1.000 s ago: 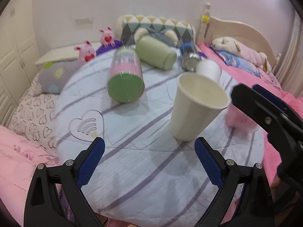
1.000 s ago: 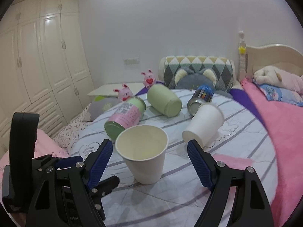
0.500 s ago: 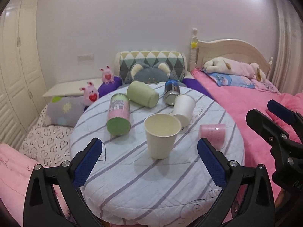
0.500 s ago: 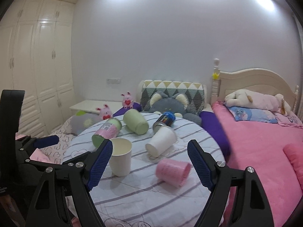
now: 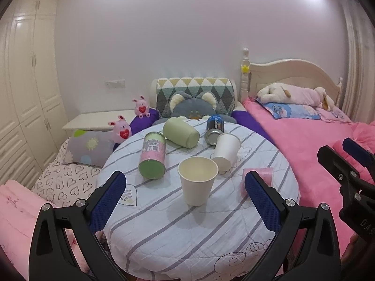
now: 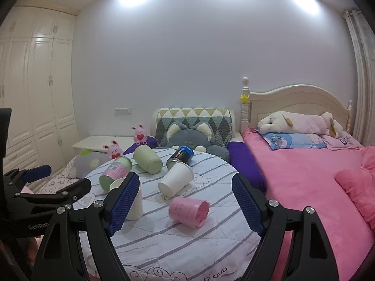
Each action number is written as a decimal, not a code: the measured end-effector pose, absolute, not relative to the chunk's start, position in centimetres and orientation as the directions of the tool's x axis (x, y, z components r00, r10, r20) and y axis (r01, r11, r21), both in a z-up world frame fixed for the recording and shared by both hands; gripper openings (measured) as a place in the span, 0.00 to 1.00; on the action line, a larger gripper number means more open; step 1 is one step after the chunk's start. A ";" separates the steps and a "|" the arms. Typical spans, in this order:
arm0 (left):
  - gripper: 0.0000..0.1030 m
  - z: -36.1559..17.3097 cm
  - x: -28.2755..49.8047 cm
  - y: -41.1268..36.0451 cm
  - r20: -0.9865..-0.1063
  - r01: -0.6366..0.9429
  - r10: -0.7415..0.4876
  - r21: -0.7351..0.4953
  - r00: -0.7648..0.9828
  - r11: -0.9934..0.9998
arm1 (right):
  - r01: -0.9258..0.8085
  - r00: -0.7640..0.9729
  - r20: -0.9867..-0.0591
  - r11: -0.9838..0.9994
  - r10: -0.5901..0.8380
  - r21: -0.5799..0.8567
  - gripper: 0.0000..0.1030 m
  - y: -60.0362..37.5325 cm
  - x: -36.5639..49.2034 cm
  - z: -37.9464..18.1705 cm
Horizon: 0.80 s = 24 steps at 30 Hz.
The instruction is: Flip cup upright
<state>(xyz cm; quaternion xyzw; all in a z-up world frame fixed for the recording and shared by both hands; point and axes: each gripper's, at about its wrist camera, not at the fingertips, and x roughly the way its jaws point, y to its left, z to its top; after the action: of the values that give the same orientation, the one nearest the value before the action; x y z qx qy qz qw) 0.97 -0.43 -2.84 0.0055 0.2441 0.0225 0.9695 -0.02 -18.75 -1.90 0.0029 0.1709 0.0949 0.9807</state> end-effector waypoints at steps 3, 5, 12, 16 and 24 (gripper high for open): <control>1.00 -2.6 0.8 -0.8 -0.461 -0.041 0.050 0.028 0.886 0.999 | -0.182 0.928 -0.323 0.982 0.186 0.043 0.80 -19.0 -0.1 -1.8; 1.00 -2.5 0.7 -1.0 -0.458 -0.036 0.045 0.028 0.888 0.999 | -0.181 0.928 -0.323 0.983 0.185 0.042 0.80 -19.1 -0.3 -1.8; 1.00 -1.8 0.5 -1.3 -0.434 -0.035 0.046 0.031 0.900 0.999 | -0.177 0.937 -0.300 0.984 0.180 0.040 0.80 -19.5 -0.7 -1.5; 1.00 -1.6 0.4 -1.4 -0.412 -0.034 0.044 0.031 0.910 0.999 | -0.172 0.943 -0.280 0.984 0.177 0.043 0.80 -19.6 -0.9 -1.4; 1.00 -1.4 0.3 -1.6 -0.388 -0.036 0.048 0.037 0.920 0.999 | -0.168 0.957 -0.236 0.985 0.170 0.031 0.80 -19.5 -1.1 -1.2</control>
<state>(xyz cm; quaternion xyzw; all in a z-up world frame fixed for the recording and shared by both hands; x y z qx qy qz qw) 0.29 -1.64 -1.44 0.0145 0.1983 0.0213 0.9798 -1.14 -19.51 -1.19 0.0052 0.1200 0.0855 0.9891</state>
